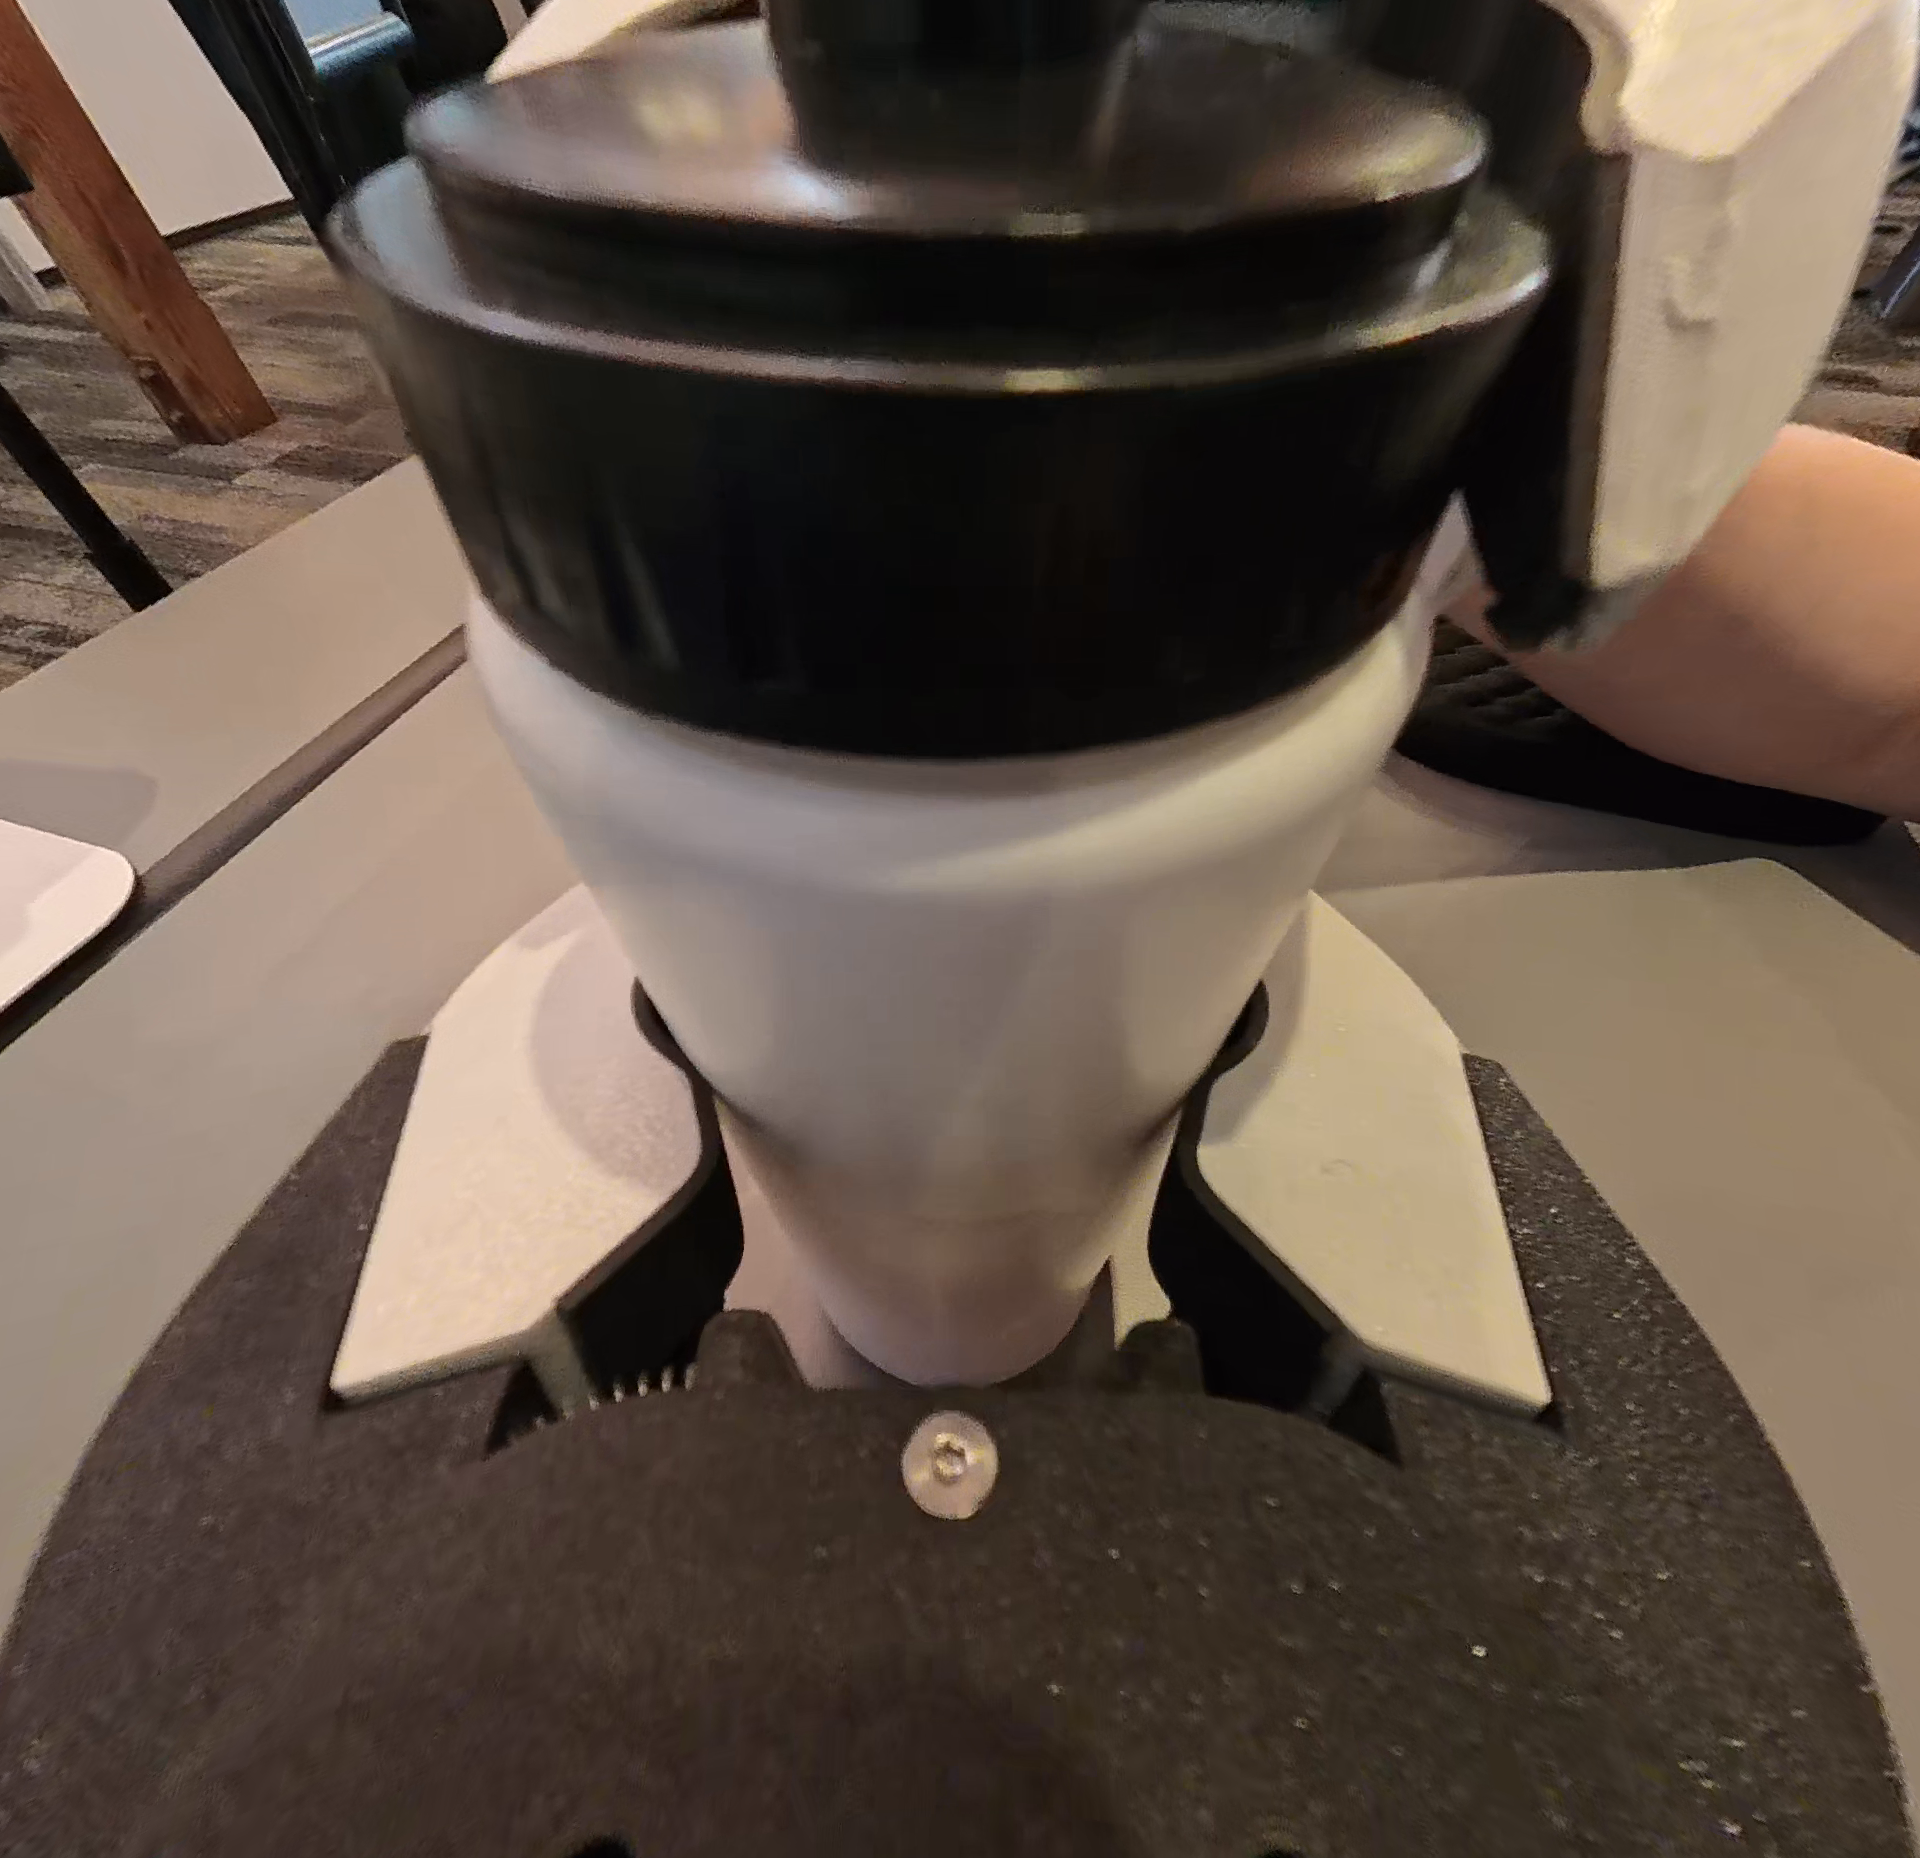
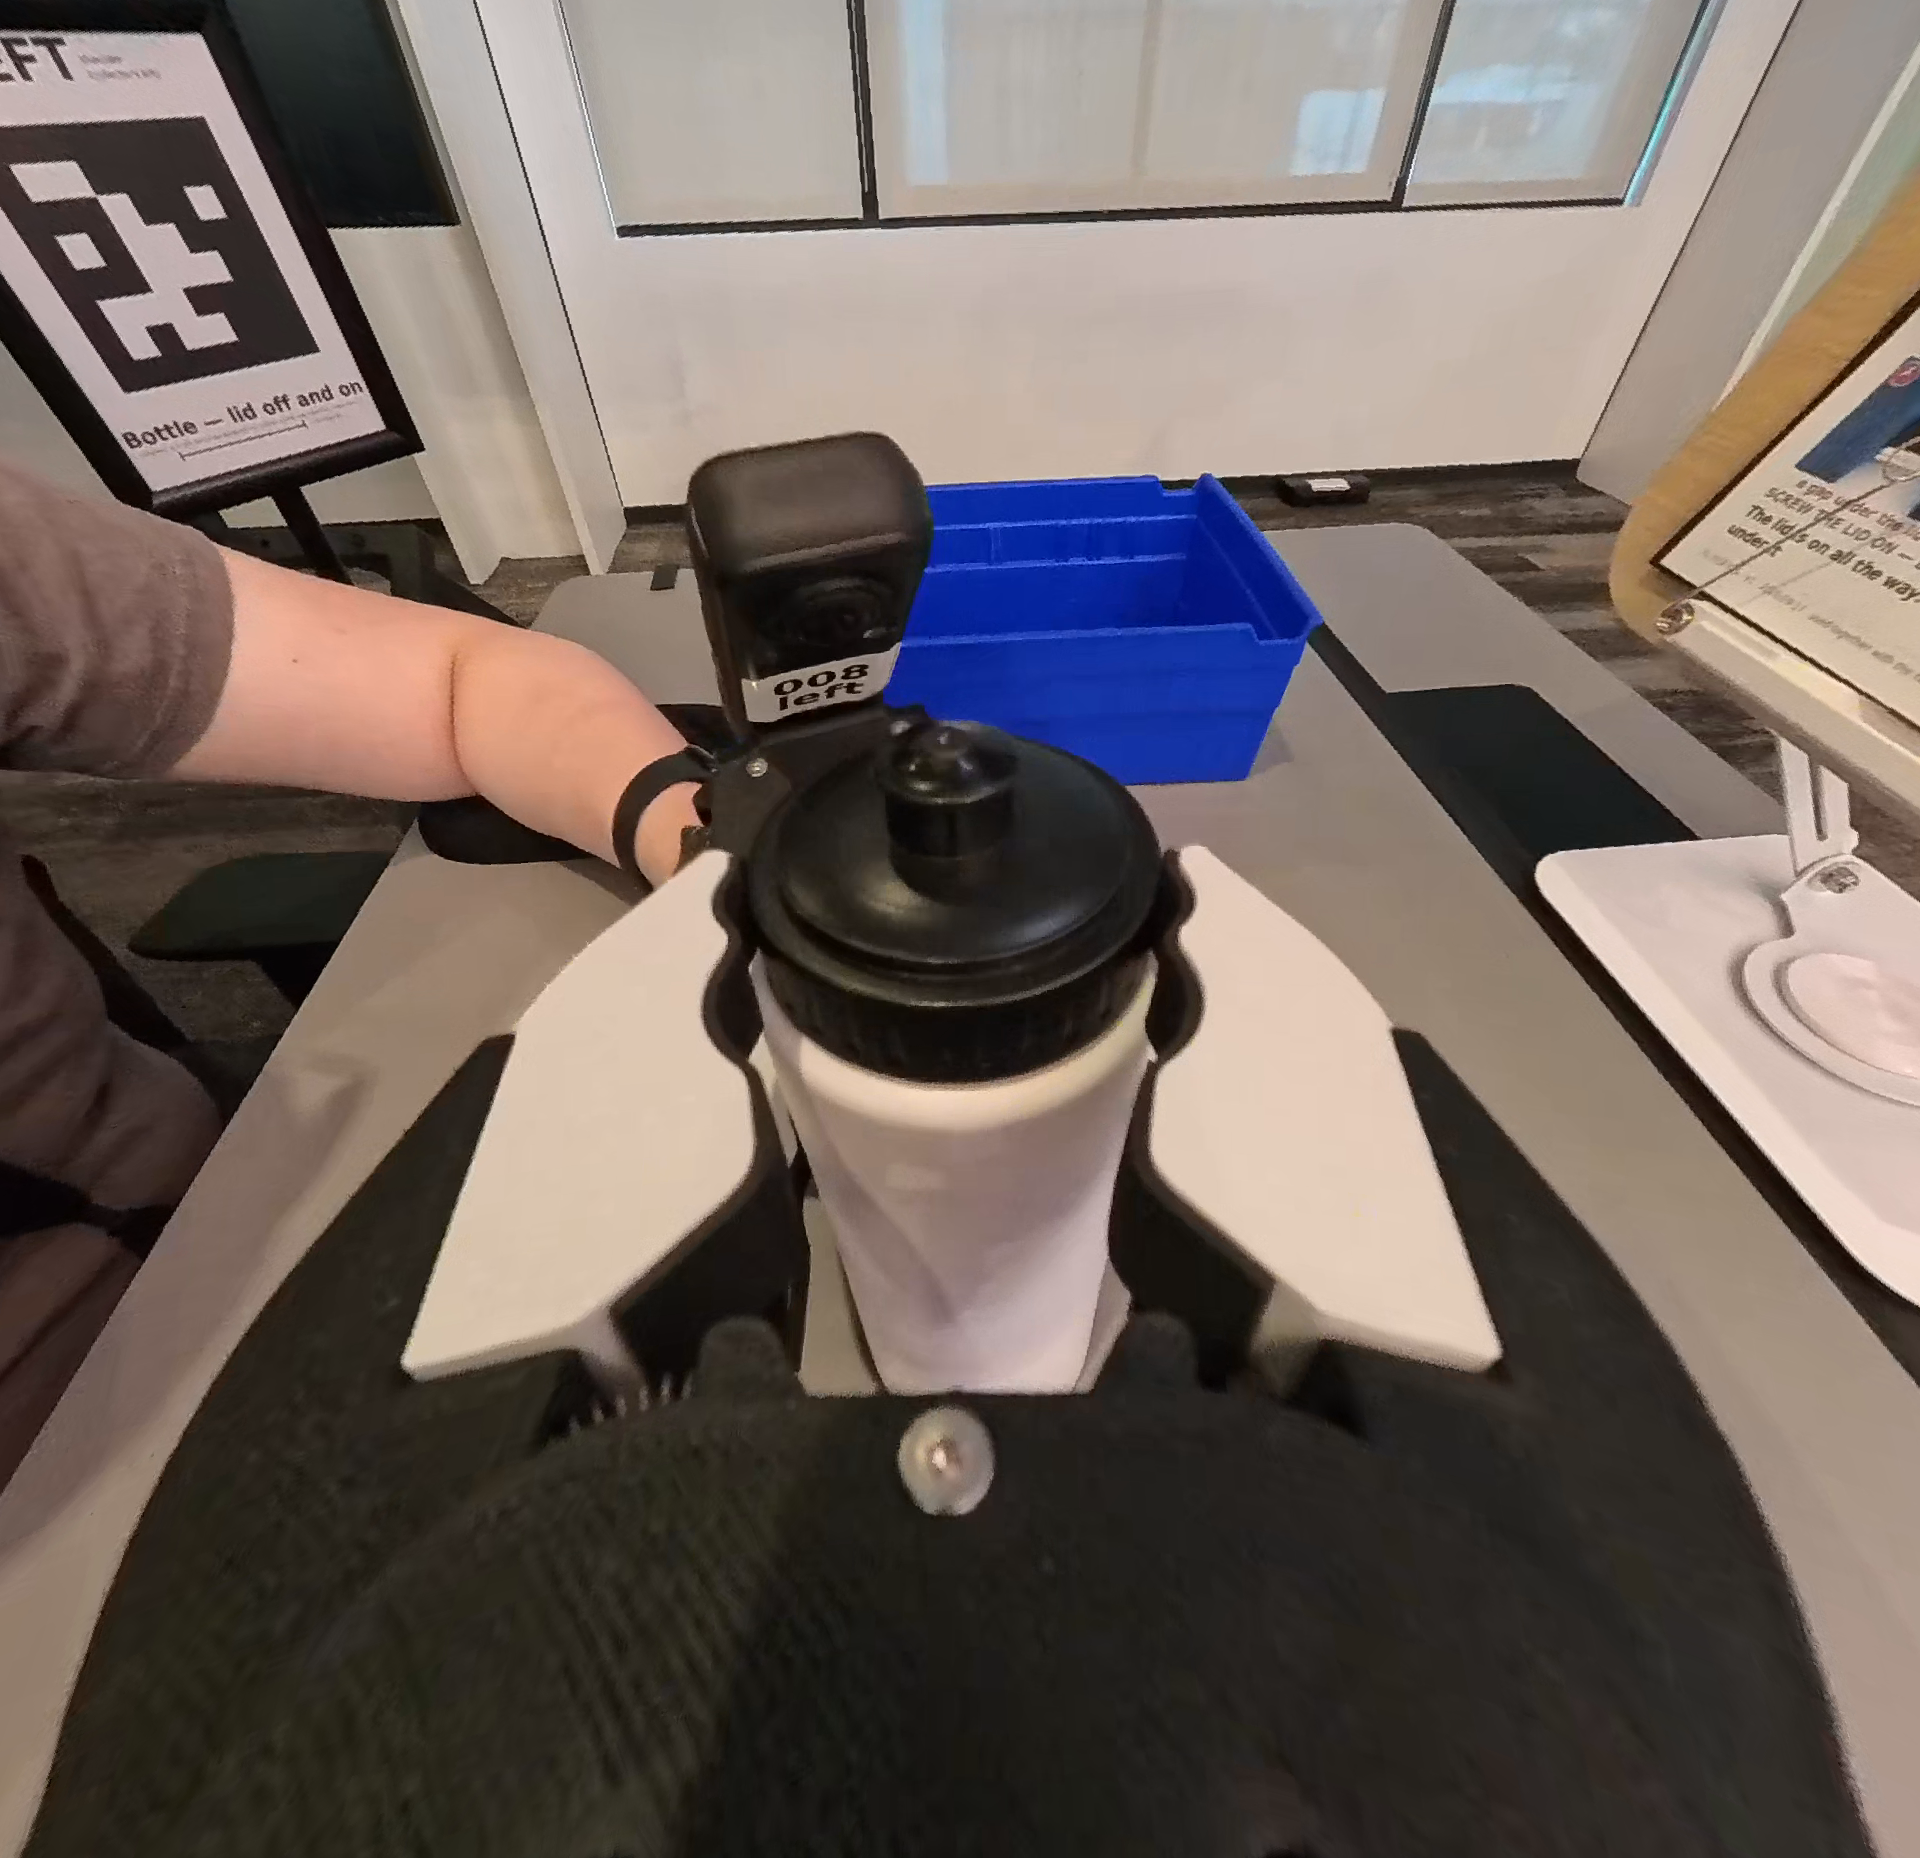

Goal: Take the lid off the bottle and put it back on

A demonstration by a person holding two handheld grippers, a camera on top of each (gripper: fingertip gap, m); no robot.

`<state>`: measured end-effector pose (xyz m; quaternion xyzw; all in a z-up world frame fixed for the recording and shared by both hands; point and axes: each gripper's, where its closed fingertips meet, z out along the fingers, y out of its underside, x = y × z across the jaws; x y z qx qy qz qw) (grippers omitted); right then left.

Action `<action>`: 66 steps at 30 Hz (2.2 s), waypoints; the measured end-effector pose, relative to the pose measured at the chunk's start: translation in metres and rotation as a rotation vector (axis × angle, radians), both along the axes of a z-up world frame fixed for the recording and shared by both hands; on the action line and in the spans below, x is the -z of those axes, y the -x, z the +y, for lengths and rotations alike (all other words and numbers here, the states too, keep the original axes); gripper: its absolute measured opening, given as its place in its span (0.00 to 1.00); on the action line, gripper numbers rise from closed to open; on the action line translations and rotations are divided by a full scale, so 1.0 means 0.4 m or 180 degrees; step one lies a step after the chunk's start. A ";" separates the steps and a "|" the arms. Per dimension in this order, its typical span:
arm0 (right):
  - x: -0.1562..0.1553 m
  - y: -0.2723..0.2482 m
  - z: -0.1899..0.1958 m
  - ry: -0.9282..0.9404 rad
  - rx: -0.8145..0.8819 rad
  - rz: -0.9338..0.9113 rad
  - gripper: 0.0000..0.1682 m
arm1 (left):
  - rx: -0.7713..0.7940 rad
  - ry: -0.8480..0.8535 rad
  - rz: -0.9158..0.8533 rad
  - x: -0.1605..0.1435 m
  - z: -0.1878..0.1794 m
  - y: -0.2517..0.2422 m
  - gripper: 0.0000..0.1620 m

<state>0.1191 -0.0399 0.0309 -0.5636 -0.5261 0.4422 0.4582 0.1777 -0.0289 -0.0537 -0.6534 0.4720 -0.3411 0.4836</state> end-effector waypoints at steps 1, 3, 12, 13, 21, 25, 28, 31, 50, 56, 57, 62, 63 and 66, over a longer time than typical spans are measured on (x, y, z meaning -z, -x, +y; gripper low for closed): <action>0.000 0.000 0.001 -0.0007 0.0008 -0.0005 0.45 | -0.0015 0.0007 0.0008 0.001 0.001 0.000 0.62; 0.000 0.000 0.002 -0.0014 0.0029 -0.0010 0.45 | -0.0038 0.0028 0.0036 0.002 0.002 0.001 0.62; -0.001 0.002 0.008 -0.0061 0.0098 -0.0005 0.45 | -0.0139 0.0083 0.0105 0.005 0.009 0.004 0.61; -0.002 0.001 0.009 -0.0067 0.0104 -0.0007 0.45 | -0.0143 0.0081 0.0104 0.005 0.009 0.004 0.61; -0.008 -0.010 0.012 -0.0199 0.0143 -0.0086 0.47 | -0.0110 0.0026 0.0046 0.002 0.012 -0.007 0.63; 0.013 -0.004 0.018 -0.0145 0.0168 -0.0193 0.46 | -0.0145 -0.0092 0.0124 0.017 0.019 -0.004 0.63; 0.013 -0.005 0.013 -0.0184 0.0137 -0.0239 0.46 | -0.0182 -0.0183 0.0210 0.036 0.023 -0.007 0.67; 0.012 -0.008 0.014 -0.0154 0.0111 -0.0193 0.46 | -0.0169 -0.0141 0.0143 0.034 0.022 -0.011 0.65; 0.008 0.008 0.016 -0.0039 0.0196 -0.0123 0.47 | -0.0262 0.0080 0.0249 0.042 0.017 -0.008 0.62; 0.008 0.003 0.014 -0.0016 0.0085 -0.0045 0.47 | -0.0262 -0.0135 0.0252 0.032 0.023 -0.006 0.63; 0.008 0.004 0.015 0.0018 0.0072 -0.0019 0.47 | -0.0253 -0.0208 0.0155 0.015 0.022 -0.007 0.63; 0.010 0.002 0.011 0.0011 0.0017 -0.0054 0.47 | -0.0309 -0.0571 -0.0149 -0.075 0.016 0.006 0.61; 0.010 0.001 0.012 0.0019 0.0020 -0.0066 0.47 | -0.0302 -0.0547 -0.0120 -0.071 0.016 0.005 0.61; 0.013 -0.010 0.016 0.0055 0.0025 -0.0148 0.47 | -0.0226 -0.0337 -0.0143 -0.062 0.013 0.001 0.59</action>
